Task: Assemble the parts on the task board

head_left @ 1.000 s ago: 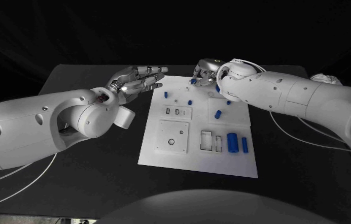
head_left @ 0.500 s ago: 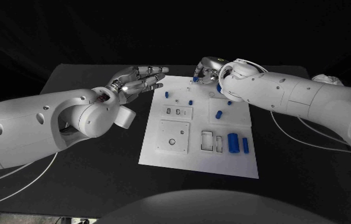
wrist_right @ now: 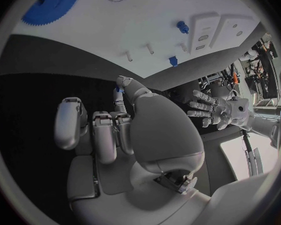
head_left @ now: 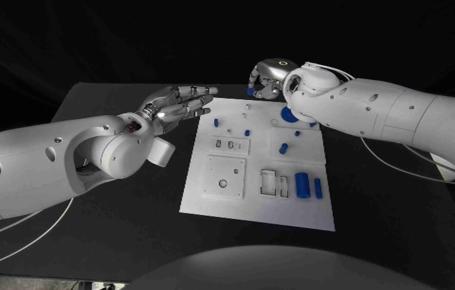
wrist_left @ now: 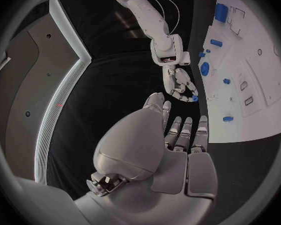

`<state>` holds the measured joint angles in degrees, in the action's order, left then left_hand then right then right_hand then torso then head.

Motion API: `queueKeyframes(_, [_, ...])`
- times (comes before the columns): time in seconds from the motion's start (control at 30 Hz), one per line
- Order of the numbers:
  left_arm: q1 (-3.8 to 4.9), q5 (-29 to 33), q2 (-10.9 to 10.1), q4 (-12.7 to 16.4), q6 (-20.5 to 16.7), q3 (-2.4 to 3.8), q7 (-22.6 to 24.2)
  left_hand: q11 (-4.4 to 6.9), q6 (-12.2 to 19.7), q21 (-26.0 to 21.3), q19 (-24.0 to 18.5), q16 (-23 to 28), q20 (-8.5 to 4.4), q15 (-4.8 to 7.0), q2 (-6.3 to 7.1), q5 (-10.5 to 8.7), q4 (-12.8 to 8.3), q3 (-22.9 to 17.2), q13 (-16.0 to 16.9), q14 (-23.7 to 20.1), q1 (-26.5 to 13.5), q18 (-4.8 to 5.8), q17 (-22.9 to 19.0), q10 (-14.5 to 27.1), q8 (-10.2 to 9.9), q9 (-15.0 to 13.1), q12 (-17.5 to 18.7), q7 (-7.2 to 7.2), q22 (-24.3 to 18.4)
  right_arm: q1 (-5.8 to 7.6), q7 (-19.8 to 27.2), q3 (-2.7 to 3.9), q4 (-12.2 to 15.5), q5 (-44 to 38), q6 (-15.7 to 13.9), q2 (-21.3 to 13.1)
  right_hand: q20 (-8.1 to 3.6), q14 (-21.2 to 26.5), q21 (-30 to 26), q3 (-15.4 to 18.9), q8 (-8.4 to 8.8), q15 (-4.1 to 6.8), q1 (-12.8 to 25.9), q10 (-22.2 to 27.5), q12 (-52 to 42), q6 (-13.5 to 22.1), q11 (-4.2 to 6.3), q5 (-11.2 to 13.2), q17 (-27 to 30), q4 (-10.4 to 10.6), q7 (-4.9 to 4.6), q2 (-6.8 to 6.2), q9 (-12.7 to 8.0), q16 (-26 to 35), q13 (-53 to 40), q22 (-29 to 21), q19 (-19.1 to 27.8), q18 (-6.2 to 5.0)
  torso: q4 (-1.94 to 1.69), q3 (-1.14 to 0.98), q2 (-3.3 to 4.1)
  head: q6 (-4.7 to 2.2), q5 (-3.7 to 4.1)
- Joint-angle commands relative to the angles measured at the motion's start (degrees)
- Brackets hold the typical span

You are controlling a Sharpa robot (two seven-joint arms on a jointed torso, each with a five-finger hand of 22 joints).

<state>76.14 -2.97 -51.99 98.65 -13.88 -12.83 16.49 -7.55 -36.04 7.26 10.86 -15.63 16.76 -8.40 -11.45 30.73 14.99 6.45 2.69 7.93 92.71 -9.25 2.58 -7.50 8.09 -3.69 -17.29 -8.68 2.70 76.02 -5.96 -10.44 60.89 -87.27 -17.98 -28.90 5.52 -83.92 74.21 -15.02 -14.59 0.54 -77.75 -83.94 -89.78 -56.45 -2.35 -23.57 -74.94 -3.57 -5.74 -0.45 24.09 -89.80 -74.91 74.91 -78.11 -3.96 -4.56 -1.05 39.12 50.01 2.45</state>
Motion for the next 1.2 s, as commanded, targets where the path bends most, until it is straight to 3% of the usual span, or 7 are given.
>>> queueKeyframes(0.03, [0.06, -0.40, 0.25, 0.14, 0.42, 0.05, 0.21, -0.31, -0.27, 0.34, 0.26, -0.16, 0.02, 0.03, -0.12, 0.17, 0.02, -0.45, 0.08, 0.24, 0.61, 0.67, 0.06, 0.08, 0.32, -0.07, -0.34, -0.20, 0.00, 0.06, -1.48, -0.07, 0.66, -9.10, 4.97, 0.28, -0.06, -6.08, 0.04, -0.02, -3.31, 0.46, -0.23, -6.06, -0.22, -0.27, 0.48, 0.54, -15.06, -0.36, 0.11, -0.61, 11.04, -0.20, -15.09, 9.73, -0.14, -0.09, -0.17, -0.15, 0.07, -0.01, -0.10])
queueKeyframes(0.13, [0.06, -0.41, 0.33, 0.12, 0.43, 0.06, 0.13, -0.31, -0.27, 0.34, 0.26, -0.16, 0.02, 0.03, -0.12, 0.17, 0.02, -0.45, 0.08, 0.24, 0.61, 0.67, 0.06, 0.08, 0.32, -0.07, -0.34, -0.20, 0.00, -0.06, -2.12, -0.17, 0.80, -13.62, 7.00, 0.91, -0.14, -6.08, 0.00, -0.03, -3.20, 0.59, -0.26, -6.06, -0.22, -0.26, 0.66, 1.00, -15.06, -0.49, 0.22, -0.74, 11.10, -0.20, -15.09, 9.73, -0.11, -0.10, -0.02, -0.14, 0.03, -0.01, -0.24])
queueKeyframes(0.37, [0.06, -0.60, 0.64, -0.14, 0.61, 0.06, 0.10, -0.37, -0.23, 0.39, 0.33, -0.28, 0.02, 0.01, -0.11, 0.20, 0.07, -0.51, 0.08, 0.29, 0.60, 0.71, 0.08, 0.04, 0.34, -0.07, -0.42, -0.26, 0.01, -0.41, -4.58, -0.43, 0.80, -21.85, 8.86, 1.95, -0.31, -6.08, 0.59, 0.04, -3.12, 0.85, -0.11, -6.06, -0.22, -0.58, 0.68, 1.51, -15.06, -0.58, 0.54, -0.99, 11.17, -0.20, -15.09, 9.94, -0.57, 0.04, -0.11, -0.18, 0.10, -0.01, -0.17])
queueKeyframes(0.57, [0.02, -0.71, 1.16, -0.79, 1.04, 0.03, -0.07, -0.43, -0.15, 0.41, 0.37, -0.31, 0.03, -0.02, -0.12, 0.22, 0.10, -0.57, 0.07, 0.30, 0.62, 0.73, 0.08, 0.06, 0.33, -0.05, -0.41, -0.31, 0.01, -0.55, -6.78, -0.51, 0.98, -24.65, 7.19, 1.93, -0.39, -6.08, 0.87, 0.07, -3.10, 0.91, 0.03, -6.06, -0.22, -0.82, 0.76, 1.61, -15.06, -0.58, 0.62, -1.08, 11.20, -0.20, -15.09, 10.04, -0.79, 0.12, -0.04, -0.08, 0.17, -0.01, -0.29])
queueKeyframes(0.87, [-0.03, -0.74, 1.10, -1.06, 1.03, 0.02, 0.07, -0.45, -0.11, 0.38, 0.33, -0.26, 0.03, -0.04, -0.12, 0.22, 0.11, -0.60, 0.07, 0.28, 0.62, 0.74, 0.07, 0.06, 0.33, -0.05, -0.43, -0.34, 0.00, -0.58, -9.28, -0.53, 1.41, -30.38, 3.76, 1.46, -0.55, -6.08, 1.08, -0.09, -2.89, 1.06, -0.13, -6.06, -0.22, -1.05, 0.99, 1.30, -15.06, -0.96, 0.66, -1.42, 11.20, -0.20, -15.09, 10.12, -1.00, 0.17, 0.01, -0.15, 0.12, -0.01, -0.49])
queueKeyframes(1.2, [-0.04, -0.75, 1.18, -1.08, 1.15, 0.02, -0.06, -0.53, -0.10, 0.42, 0.39, -0.36, 0.03, -0.10, -0.13, 0.24, 0.15, -0.68, 0.07, 0.31, 0.63, 0.78, 0.08, 0.05, 0.34, -0.04, -0.49, -0.41, 0.01, -0.64, -8.23, -0.70, 2.12, -36.05, 4.27, 1.43, -0.89, -6.08, 1.30, -0.58, -2.15, 1.50, -0.40, -6.06, -0.22, -0.76, 1.25, 1.48, -15.06, -1.59, 0.90, -1.80, 11.03, -0.20, -15.09, 10.20, -1.21, 0.21, 0.10, -0.06, 0.09, -0.01, -0.13])
